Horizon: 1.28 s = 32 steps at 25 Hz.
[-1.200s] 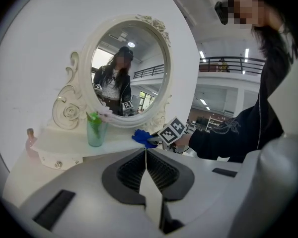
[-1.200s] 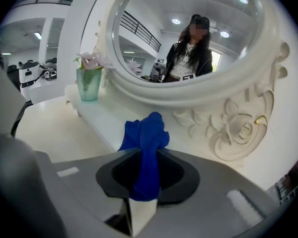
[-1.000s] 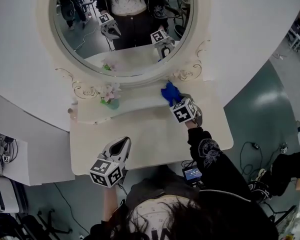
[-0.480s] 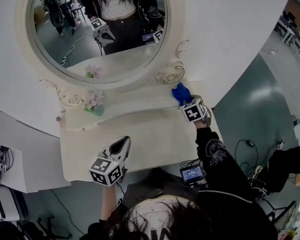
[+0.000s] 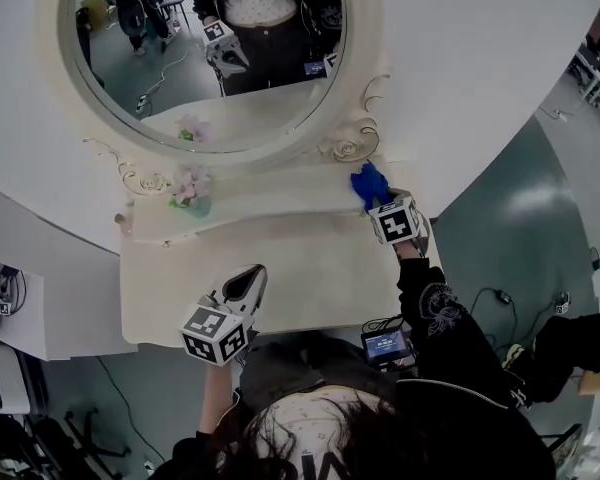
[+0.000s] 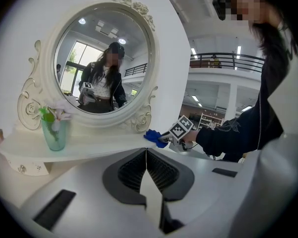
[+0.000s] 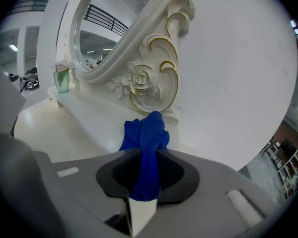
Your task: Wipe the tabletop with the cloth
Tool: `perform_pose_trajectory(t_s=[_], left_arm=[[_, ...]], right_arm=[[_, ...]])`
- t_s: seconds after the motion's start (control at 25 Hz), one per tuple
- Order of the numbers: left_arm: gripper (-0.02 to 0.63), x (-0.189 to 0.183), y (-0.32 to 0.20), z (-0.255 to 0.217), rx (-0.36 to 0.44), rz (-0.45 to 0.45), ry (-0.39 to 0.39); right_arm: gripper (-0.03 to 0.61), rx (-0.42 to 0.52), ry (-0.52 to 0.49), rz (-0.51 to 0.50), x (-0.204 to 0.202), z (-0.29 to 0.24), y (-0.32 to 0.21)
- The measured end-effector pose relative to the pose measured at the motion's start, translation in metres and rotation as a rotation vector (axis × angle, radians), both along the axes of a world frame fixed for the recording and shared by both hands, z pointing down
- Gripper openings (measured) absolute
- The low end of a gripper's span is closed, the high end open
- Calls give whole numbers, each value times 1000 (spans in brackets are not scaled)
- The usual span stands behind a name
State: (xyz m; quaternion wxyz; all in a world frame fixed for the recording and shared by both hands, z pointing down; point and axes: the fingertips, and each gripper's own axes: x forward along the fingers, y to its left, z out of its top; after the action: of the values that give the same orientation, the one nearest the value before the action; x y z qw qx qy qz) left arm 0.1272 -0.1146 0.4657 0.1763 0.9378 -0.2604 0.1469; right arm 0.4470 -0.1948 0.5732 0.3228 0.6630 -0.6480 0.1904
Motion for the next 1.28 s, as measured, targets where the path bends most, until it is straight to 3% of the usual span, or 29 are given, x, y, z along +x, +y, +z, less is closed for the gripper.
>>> perform_pose_trajectory(t_s=[0.2,0.44,0.92,1.28], left_arm=[[0,-23,-3,1,-3,-40,-2],[0,-52,-12,4,-3,-45,9],[0,-136,-38,8,-14,38,30],[0,-252,-68,14,-8,-11,18]], right_arm=[[86,-24,-2,28,0,-4,4],[86,15,-43,17,-41,-25,14],[86,64,-114,-41,-208,-60,15],[86,54,-195,-153,-369,-53,-1]])
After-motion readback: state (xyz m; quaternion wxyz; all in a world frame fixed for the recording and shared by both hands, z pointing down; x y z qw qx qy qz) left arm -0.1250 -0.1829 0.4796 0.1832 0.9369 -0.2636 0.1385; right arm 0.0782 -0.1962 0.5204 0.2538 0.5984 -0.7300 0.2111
